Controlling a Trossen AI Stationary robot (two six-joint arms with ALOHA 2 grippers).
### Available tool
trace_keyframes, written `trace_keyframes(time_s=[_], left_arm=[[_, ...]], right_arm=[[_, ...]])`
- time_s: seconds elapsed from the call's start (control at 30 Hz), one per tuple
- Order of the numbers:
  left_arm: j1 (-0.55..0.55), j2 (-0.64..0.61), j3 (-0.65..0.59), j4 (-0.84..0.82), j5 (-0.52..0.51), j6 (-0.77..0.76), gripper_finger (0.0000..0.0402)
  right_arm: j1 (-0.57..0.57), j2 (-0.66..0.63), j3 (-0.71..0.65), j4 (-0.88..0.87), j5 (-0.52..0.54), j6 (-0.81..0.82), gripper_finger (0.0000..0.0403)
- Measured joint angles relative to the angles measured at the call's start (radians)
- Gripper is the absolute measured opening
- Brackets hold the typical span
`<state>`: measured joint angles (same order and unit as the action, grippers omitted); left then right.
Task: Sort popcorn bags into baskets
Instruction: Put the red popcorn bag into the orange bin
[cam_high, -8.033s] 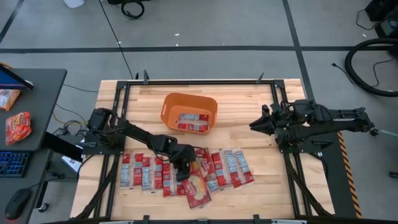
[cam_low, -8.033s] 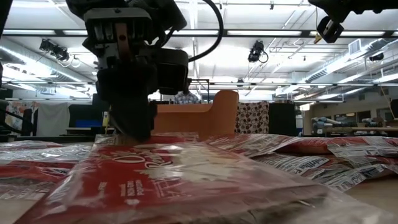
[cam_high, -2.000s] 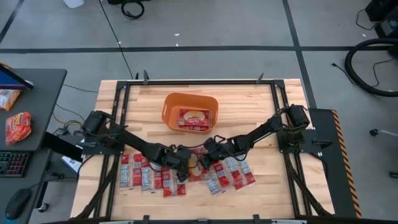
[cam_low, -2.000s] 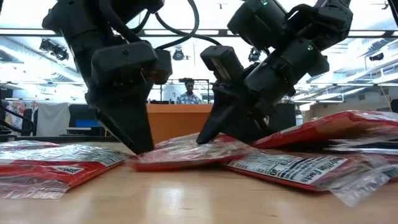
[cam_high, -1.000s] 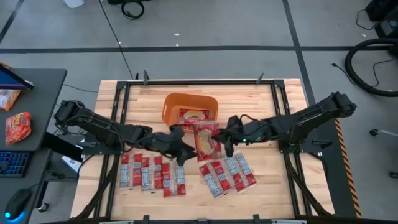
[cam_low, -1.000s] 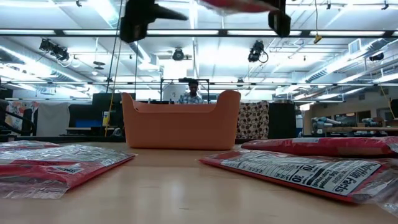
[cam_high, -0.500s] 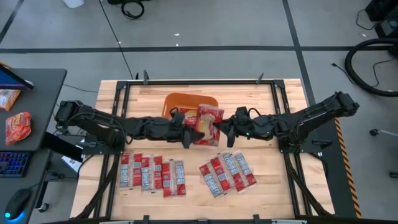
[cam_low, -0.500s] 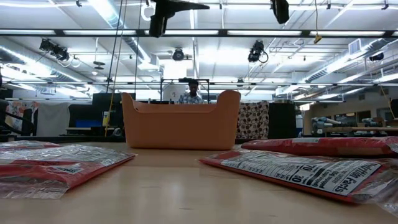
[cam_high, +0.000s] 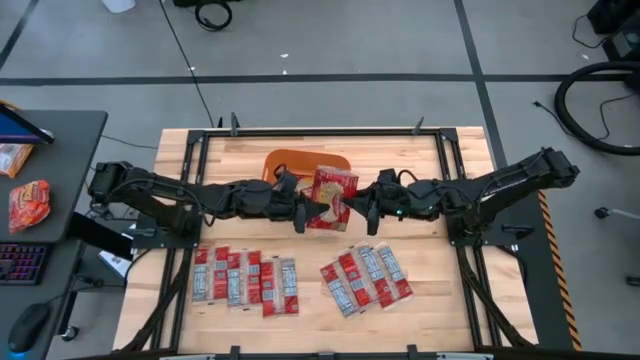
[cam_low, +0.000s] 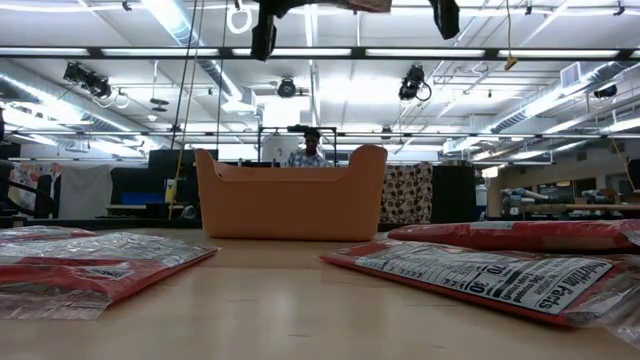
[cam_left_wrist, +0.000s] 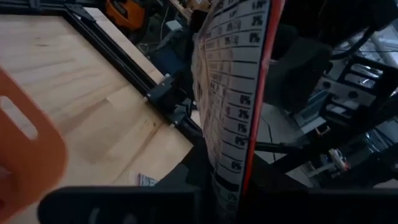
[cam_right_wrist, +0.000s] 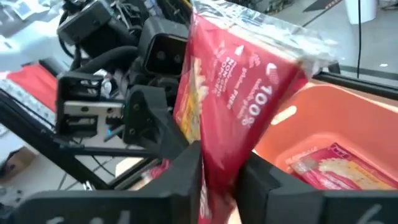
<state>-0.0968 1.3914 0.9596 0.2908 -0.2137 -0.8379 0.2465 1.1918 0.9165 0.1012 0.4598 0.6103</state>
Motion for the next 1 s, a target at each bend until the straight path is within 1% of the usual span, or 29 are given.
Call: trace_keyframes(time_s=[0.13, 0.23, 0.3, 0.4, 0.57, 0.67, 0.77, 0.83, 0.9, 1.0], left_arm=[[0.050, -0.011, 0.002, -0.030, 0.019, -0.002, 0.0038], [0.093, -0.011, 0.003, -0.103, 0.062, 0.016, 0.0041], [0.123, -0.011, 0.027, -0.214, 0.098, 0.035, 0.0042], [0.167, -0.011, 0.085, -0.415, 0.142, 0.102, 0.0043], [0.257, -0.009, 0.180, -0.708, 0.180, 0.252, 0.0044], [0.320, 0.004, 0.197, -0.812, 0.245, 0.314, 0.0044], [0.370, 0.033, 0.210, -0.852, 0.306, 0.356, 0.0042], [0.391, 0.054, 0.225, -0.897, 0.323, 0.389, 0.0042], [0.404, 0.088, 0.254, -0.896, 0.326, 0.427, 0.0042], [0.416, 0.147, 0.311, -0.948, 0.321, 0.494, 0.0041]], right_arm=[[-0.014, -0.072, 0.000, -0.167, -0.015, 0.043, 0.0113], [-0.015, -0.120, 0.000, -0.310, -0.014, 0.075, 0.0119], [-0.012, -0.146, 0.000, -0.385, -0.014, 0.097, 0.0119], [0.004, -0.170, 0.000, -0.453, -0.017, 0.111, 0.0119], [0.025, -0.176, 0.000, -0.474, -0.019, 0.094, 0.0118], [0.027, -0.172, 0.000, -0.475, -0.019, 0.073, 0.0118], [0.027, -0.171, 0.000, -0.477, -0.019, 0.062, 0.0118], [0.027, -0.168, 0.001, -0.477, -0.025, 0.060, 0.0118], [0.028, -0.166, 0.001, -0.484, -0.053, 0.048, 0.0118], [0.028, -0.160, 0.001, -0.495, -0.126, 0.030, 0.0118]])
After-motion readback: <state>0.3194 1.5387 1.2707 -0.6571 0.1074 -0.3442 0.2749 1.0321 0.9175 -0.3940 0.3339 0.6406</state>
